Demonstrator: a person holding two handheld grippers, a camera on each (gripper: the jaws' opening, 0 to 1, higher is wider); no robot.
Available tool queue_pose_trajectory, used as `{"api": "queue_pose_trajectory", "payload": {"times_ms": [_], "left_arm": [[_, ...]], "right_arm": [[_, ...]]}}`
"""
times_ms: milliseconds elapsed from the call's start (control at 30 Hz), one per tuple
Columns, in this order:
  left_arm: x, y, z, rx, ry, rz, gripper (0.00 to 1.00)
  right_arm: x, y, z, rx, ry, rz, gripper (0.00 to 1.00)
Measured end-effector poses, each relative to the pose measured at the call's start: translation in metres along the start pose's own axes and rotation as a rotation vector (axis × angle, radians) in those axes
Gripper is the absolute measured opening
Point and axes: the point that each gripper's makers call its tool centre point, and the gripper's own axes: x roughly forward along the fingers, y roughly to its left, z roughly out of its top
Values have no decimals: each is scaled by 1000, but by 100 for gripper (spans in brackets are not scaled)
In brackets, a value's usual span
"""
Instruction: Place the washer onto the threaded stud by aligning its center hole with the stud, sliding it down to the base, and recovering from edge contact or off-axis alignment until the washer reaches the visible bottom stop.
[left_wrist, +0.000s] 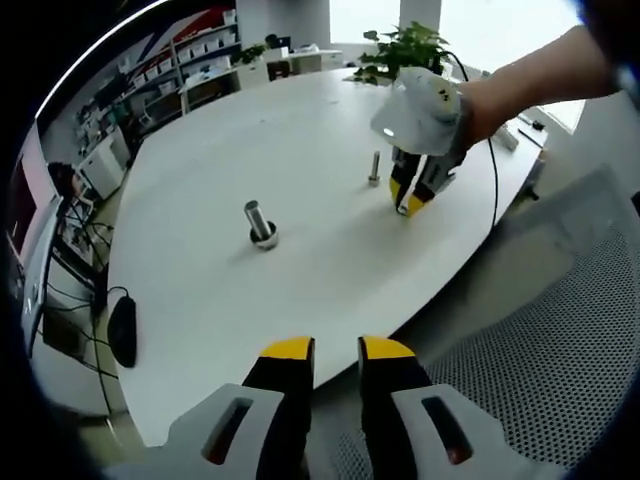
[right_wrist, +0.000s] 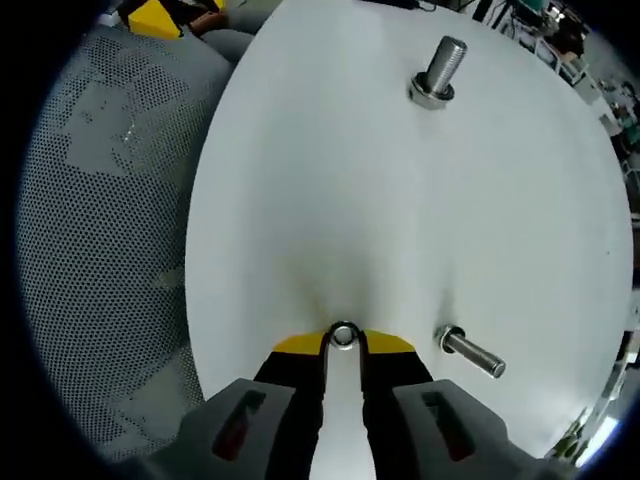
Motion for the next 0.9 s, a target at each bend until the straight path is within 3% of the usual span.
{"api": "queue_pose_trajectory", "payload": {"times_ms": [467,567,767,900], "left_arm": [[1,-1,-3,3,17,-7,14],[1,0,-2,5,12,-1,14],[-2,-2,6,16,-28,-12,14],[-1,-3,6,21,-22,-21,15]], "right_arm": [[0,2,-2,27,39,-19,14],[-1,4,-1,3,-4,-69,14],[-3,2,-4,116,-132,-69,14],[-4,3,-6,117,-148,-62,14]]}}
